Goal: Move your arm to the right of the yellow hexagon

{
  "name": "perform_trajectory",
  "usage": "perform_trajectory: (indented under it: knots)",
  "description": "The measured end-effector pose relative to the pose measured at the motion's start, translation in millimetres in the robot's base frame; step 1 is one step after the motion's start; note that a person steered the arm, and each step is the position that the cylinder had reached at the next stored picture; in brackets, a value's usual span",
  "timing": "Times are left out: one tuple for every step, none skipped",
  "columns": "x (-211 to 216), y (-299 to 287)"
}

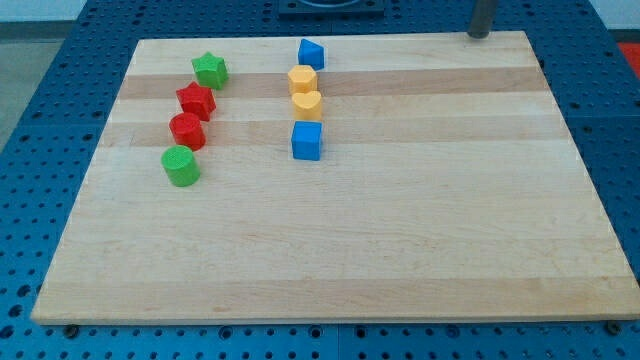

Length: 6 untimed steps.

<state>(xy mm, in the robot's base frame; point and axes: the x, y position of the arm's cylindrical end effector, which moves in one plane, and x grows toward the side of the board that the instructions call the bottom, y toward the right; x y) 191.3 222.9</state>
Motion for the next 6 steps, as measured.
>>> perform_trajectory:
  knots:
    - [0.0, 0.0]
    - [0.0, 3.9]
    - [0.8, 3.9]
    - [6.5, 3.9]
    - [6.6, 3.9]
    - [20.9, -14.4]
